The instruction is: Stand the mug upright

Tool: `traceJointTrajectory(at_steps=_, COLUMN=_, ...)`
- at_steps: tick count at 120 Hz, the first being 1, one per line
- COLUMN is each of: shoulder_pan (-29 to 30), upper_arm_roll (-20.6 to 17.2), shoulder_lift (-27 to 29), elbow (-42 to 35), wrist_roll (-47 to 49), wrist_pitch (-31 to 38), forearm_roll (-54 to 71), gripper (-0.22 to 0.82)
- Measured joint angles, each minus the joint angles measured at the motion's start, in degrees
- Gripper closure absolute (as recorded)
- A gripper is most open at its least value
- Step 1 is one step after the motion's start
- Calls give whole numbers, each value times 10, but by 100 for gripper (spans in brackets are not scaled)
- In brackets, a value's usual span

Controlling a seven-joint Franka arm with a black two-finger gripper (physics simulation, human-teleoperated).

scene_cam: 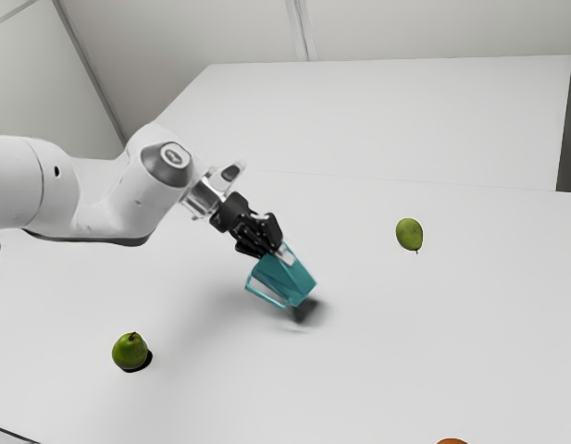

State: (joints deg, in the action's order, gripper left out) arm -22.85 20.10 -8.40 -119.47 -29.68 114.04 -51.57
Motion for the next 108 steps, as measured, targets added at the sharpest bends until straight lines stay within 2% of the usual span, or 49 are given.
traceJointTrajectory(at_steps=15, shoulder_pan=15, upper_arm_roll=-9, shoulder_lift=20, elbow=0, wrist_roll=15, wrist_pitch=18, forearm_roll=95, gripper=78)
traceJointTrajectory(at_steps=25, shoulder_pan=92, upper_arm_roll=-87, shoulder_lift=35, elbow=-1, wrist_roll=25, wrist_pitch=31, forearm_roll=162, gripper=78)
traceJointTrajectory(at_steps=35, shoulder_pan=111, upper_arm_roll=-112, shoulder_lift=48, elbow=-1, wrist_roll=38, wrist_pitch=43, forearm_roll=229, gripper=78)
traceJointTrajectory(at_steps=78, shoulder_pan=114, upper_arm_roll=-118, shoulder_lift=50, elbow=-2, wrist_roll=86, wrist_pitch=85, forearm_roll=407, gripper=78)
traceJointTrajectory(at_steps=108, shoulder_pan=113, upper_arm_roll=-113, shoulder_lift=63, elbow=-43, wrist_roll=120, wrist_pitch=136, forearm_roll=501, gripper=78)
